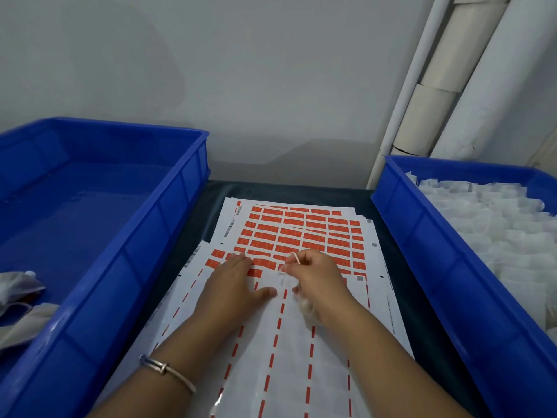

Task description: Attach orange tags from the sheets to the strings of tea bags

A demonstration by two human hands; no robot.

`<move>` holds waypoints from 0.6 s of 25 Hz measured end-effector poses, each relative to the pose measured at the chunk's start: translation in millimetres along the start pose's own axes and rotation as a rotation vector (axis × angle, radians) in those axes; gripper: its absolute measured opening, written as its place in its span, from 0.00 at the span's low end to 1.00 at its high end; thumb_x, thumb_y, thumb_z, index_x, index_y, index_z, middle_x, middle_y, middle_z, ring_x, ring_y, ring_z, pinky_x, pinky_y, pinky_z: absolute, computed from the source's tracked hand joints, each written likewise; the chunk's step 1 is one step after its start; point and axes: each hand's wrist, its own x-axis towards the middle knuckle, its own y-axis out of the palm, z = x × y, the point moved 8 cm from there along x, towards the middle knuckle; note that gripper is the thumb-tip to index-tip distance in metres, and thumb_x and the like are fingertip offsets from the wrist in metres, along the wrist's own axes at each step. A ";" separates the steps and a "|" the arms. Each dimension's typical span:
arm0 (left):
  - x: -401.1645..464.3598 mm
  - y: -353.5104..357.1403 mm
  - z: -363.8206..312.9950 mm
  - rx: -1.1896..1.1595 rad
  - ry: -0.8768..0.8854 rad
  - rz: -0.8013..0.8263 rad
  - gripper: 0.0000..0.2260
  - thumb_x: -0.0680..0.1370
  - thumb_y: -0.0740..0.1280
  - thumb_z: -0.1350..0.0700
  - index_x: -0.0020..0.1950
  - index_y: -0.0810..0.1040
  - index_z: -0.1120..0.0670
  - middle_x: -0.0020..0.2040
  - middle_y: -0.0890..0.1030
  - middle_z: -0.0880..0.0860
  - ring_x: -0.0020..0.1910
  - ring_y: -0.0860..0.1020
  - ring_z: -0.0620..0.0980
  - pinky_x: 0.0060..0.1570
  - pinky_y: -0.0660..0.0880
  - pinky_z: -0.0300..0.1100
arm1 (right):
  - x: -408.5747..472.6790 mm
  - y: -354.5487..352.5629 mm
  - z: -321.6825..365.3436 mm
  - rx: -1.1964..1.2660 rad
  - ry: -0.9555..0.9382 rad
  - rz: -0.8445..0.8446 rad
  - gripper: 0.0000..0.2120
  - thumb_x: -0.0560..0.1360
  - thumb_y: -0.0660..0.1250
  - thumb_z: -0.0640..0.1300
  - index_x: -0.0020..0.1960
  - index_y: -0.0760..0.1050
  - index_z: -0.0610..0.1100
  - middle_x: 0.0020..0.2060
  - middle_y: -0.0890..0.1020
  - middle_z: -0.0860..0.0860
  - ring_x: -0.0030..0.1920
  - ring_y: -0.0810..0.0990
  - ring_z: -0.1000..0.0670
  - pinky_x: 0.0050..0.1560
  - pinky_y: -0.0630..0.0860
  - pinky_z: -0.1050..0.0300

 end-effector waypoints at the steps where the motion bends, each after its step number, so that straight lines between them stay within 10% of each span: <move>1: -1.5 -1.0 -0.3 -0.020 -0.003 -0.022 0.33 0.67 0.68 0.33 0.69 0.66 0.43 0.68 0.70 0.43 0.62 0.73 0.46 0.57 0.74 0.44 | 4.1 4.7 4.8 -0.156 -0.043 0.009 0.02 0.74 0.69 0.44 0.46 0.77 0.50 0.46 0.80 0.56 0.39 0.79 0.53 0.34 0.73 0.66; 5: -6.1 -5.4 -1.8 -0.084 0.002 -0.067 0.26 0.69 0.69 0.36 0.64 0.69 0.42 0.64 0.74 0.42 0.56 0.76 0.45 0.55 0.74 0.41 | 20.9 31.0 15.7 -0.554 -0.116 0.149 0.22 0.73 0.70 0.43 0.65 0.71 0.51 0.60 0.77 0.53 0.48 0.78 0.53 0.31 0.66 0.68; 9: -10.7 -5.2 0.2 -0.131 0.012 -0.066 0.21 0.73 0.67 0.41 0.64 0.70 0.43 0.65 0.74 0.43 0.57 0.76 0.45 0.58 0.74 0.42 | 35.2 36.8 19.5 -0.561 -0.013 0.284 0.14 0.71 0.73 0.42 0.54 0.74 0.51 0.40 0.75 0.59 0.36 0.74 0.54 0.27 0.69 0.68; 15: -15.2 -12.9 -1.7 -0.198 0.026 -0.100 0.16 0.77 0.65 0.48 0.64 0.71 0.44 0.64 0.74 0.43 0.55 0.77 0.45 0.57 0.74 0.39 | 45.5 35.3 29.6 -0.742 -0.035 0.409 0.08 0.68 0.76 0.45 0.39 0.76 0.51 0.41 0.77 0.58 0.41 0.77 0.52 0.32 0.71 0.66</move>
